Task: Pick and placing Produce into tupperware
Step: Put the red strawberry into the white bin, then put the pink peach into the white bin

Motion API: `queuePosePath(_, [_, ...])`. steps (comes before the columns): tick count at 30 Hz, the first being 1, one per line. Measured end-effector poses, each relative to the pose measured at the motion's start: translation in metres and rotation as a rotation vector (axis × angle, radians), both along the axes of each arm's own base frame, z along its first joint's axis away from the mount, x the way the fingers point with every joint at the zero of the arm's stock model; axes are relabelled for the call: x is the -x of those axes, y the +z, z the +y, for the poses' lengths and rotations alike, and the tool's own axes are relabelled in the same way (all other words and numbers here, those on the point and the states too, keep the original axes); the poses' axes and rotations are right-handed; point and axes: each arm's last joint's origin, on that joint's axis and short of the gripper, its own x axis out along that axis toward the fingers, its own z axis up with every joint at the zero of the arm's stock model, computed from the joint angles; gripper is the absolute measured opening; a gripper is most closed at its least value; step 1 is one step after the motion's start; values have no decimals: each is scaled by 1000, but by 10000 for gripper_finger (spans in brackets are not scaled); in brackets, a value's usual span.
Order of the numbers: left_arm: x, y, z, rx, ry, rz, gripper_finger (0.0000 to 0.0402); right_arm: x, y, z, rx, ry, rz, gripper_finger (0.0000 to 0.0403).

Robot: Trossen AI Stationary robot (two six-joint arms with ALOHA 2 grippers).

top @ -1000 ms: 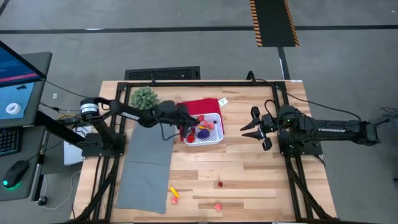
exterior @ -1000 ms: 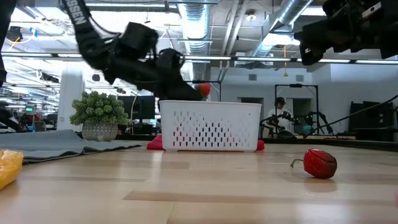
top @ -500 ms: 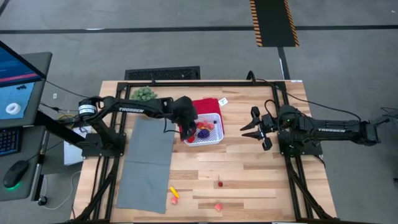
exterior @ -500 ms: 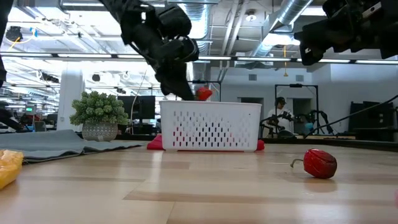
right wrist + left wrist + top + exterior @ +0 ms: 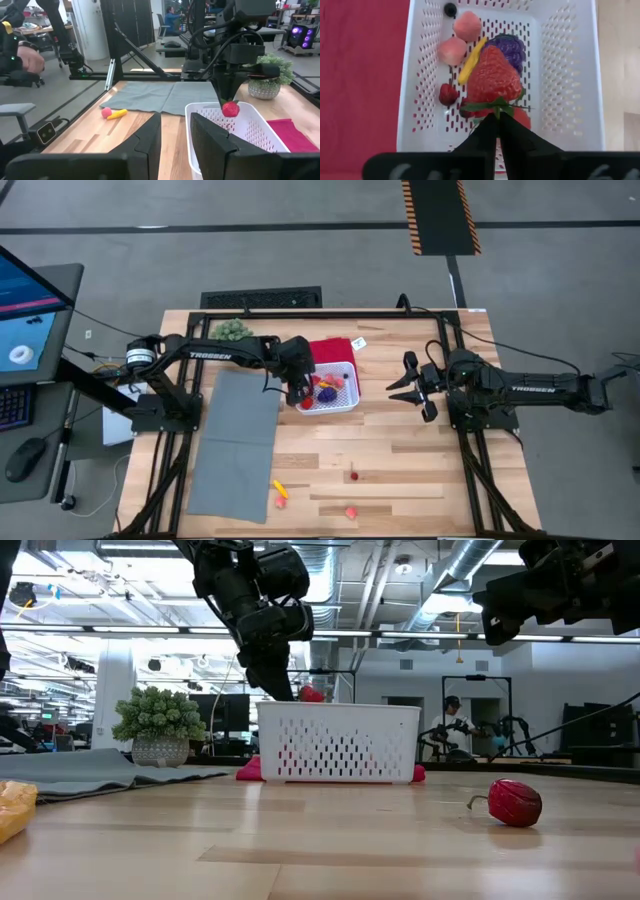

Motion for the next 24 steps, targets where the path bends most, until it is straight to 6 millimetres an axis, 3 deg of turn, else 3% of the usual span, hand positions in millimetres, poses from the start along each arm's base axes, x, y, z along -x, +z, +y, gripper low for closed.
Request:
queuePosePath(11, [-3, 4, 1, -31, 9, -47, 111, 0, 0, 0, 0, 0, 0, 126])
queuePosePath(17, [4, 51, -6, 10, -121, -313, 122, 0, 0, 0, 1, 1, -4, 126])
queuePosePath(20, [22, 75, -14, 19, -182, -404, 121, 2, 3, 1, -6, 22, -21, 126])
queuePosePath(24, [52, 87, -27, 28, -270, -549, 121, 14, 11, 6, -11, 136, -87, 126])
